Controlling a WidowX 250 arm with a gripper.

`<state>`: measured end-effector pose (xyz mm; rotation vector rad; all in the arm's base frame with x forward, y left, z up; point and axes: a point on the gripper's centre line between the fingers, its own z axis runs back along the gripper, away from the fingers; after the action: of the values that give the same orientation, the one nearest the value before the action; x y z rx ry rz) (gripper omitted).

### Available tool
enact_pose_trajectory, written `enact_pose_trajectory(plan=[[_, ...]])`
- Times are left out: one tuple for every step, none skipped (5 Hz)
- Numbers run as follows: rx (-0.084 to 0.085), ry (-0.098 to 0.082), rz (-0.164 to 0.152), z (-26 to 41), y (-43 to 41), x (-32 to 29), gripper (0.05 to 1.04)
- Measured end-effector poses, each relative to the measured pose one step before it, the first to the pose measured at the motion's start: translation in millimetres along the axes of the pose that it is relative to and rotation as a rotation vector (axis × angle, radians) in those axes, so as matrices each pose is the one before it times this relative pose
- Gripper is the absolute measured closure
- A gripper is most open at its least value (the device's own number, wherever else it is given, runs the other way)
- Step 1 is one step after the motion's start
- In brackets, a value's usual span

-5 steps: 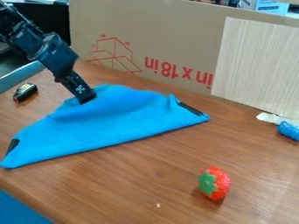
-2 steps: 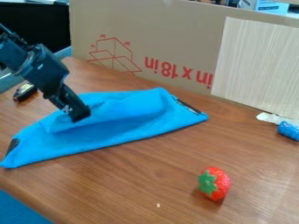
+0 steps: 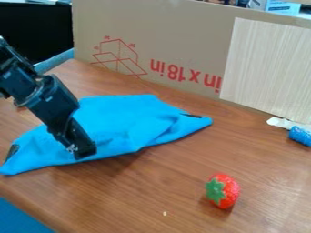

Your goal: Unfold the cloth from top left to the bottom right

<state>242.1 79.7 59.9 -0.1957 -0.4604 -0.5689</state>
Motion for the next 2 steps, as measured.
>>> enact_pose_trajectory(plan=[[0.0027, 0.0333, -0.0169, -8.13, -16.66, -3.64, 1.033], [-0.0077, 0.0309, 0.0002, -2.68, -17.01, 3.23, 1.033]])
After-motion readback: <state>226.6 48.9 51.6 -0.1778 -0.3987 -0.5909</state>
